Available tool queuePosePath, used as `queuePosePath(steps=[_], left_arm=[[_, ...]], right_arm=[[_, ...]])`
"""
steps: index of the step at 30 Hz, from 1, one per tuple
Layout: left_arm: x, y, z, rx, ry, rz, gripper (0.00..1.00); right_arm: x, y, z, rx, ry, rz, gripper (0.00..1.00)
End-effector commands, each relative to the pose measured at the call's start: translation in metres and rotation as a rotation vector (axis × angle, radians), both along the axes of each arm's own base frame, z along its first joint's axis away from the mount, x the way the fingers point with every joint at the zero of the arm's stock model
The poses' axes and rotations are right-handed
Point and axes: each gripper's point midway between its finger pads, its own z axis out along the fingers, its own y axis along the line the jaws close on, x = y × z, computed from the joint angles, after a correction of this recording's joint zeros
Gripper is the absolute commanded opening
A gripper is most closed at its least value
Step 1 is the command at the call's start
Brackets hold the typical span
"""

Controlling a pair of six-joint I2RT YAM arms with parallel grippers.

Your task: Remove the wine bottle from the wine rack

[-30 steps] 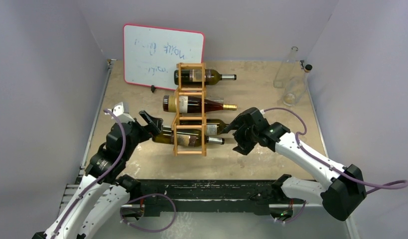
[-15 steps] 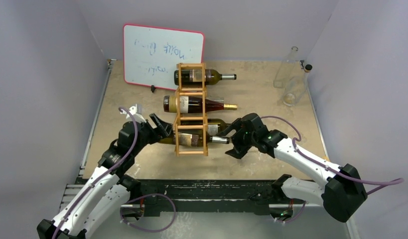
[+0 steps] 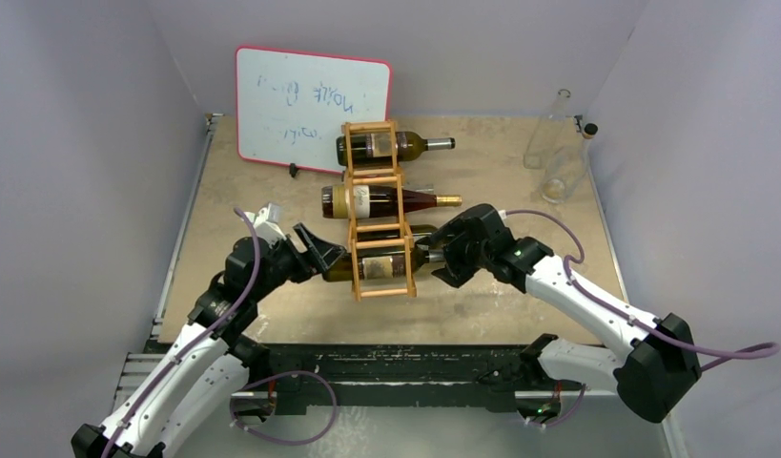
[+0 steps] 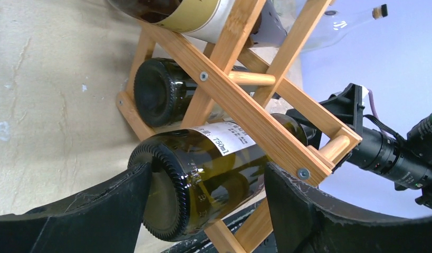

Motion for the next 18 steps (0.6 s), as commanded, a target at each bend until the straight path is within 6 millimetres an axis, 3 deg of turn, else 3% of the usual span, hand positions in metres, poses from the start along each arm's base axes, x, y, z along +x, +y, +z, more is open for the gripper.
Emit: queuePosePath(steps=[1, 9, 13, 18], left_arm=[[-0.004, -0.014, 0.03, -0.08, -0.069, -0.067, 0.78], [-0.005, -0.017, 0.032, -0.068, -0.081, -0.094, 0.78], [-0.002, 0.007, 0.034, 0.059, -0.102, -0.009, 0.9], [0.008, 0.034, 0.068, 0.268, -0.212, 0.04, 1.0]], right_arm=[[0.007, -0.007, 0.013, -0.024, -0.034, -0.053, 0.76], [0.014, -0.008, 0.005, -0.012, -0.024, -0.112, 0.68], [0.015, -0.011, 0.006, 0.0, -0.032, -0.144, 0.59], [0.014, -0.01, 0.005, 0.018, -0.015, -0.161, 0.5]])
